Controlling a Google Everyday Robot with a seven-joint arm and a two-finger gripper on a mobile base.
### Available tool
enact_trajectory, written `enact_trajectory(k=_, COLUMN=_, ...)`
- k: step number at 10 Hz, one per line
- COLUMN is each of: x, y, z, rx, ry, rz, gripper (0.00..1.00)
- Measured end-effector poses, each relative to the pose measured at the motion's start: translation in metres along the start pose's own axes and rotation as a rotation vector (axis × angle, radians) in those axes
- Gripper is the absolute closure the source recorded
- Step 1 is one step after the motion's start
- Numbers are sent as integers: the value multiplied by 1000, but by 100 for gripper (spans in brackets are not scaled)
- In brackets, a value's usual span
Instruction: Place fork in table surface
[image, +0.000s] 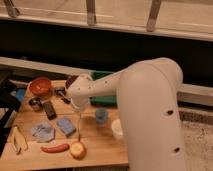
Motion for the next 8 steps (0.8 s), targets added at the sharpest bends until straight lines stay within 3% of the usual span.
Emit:
enact_trajectory(k=2, x=0, y=-2, z=9, rx=-45, ry=7, rz=9, gripper=39)
enact_trajectory(k=4, x=2, y=-6, z=17, rx=-100, ry=6, rz=22, gripper=24)
enact_trajectory(k=8, x=2, y=-4, z=18, rx=-110, ry=7, rz=20, gripper=22)
